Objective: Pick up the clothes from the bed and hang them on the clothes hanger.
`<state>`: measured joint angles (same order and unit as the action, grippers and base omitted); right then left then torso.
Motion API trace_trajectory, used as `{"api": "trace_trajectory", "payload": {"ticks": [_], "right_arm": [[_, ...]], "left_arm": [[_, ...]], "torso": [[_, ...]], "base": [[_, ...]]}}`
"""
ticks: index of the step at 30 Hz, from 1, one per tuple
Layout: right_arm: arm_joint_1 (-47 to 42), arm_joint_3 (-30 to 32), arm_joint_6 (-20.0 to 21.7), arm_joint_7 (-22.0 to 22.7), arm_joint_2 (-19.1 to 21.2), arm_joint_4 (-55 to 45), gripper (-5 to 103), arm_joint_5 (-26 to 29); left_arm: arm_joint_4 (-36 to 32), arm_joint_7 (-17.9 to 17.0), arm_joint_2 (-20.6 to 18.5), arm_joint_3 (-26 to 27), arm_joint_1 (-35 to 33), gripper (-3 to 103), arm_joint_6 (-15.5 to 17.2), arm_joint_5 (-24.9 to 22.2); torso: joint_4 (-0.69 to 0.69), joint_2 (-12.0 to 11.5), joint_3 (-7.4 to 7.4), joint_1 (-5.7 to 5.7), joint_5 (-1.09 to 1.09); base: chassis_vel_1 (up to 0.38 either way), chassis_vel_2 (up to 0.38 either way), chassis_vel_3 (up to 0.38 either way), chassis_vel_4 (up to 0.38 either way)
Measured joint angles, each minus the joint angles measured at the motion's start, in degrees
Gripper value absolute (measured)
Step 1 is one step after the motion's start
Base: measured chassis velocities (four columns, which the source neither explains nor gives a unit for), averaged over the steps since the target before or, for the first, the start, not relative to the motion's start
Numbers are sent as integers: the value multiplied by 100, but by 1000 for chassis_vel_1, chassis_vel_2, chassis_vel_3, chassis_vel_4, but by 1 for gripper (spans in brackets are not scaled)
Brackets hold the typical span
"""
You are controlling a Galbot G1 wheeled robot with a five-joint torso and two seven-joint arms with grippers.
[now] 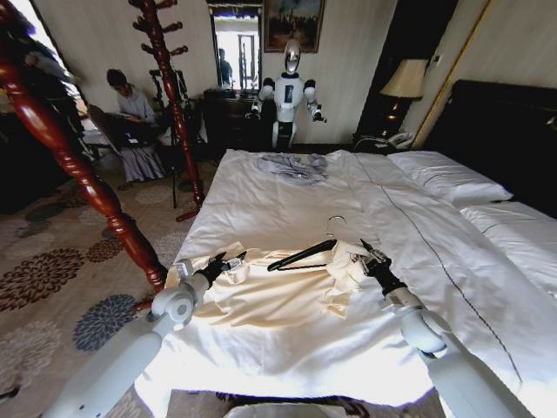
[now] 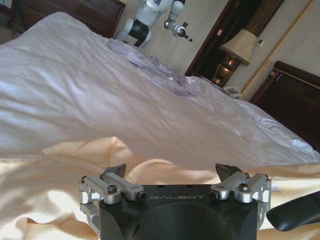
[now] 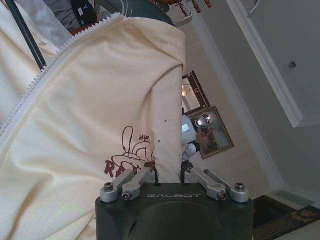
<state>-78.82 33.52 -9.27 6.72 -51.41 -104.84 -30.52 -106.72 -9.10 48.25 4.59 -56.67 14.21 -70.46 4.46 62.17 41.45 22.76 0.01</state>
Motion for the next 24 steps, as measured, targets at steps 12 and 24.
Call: {"api": "trace_trajectory", "payload": {"ticks": [12, 24], "right_arm": [[-48, 33, -4, 3, 20, 14, 19, 0], [40, -55, -11, 28, 52, 81, 19, 50]], "left_arm": [[402, 105, 129, 14, -1, 96, 51, -215], [685, 320, 107, -117, -10, 91, 41, -95]], "torso": [[0, 0, 0, 0, 0], [0, 0, 0, 0, -1]], "base": [[0, 0, 0, 0], [0, 0, 0, 0]]}}
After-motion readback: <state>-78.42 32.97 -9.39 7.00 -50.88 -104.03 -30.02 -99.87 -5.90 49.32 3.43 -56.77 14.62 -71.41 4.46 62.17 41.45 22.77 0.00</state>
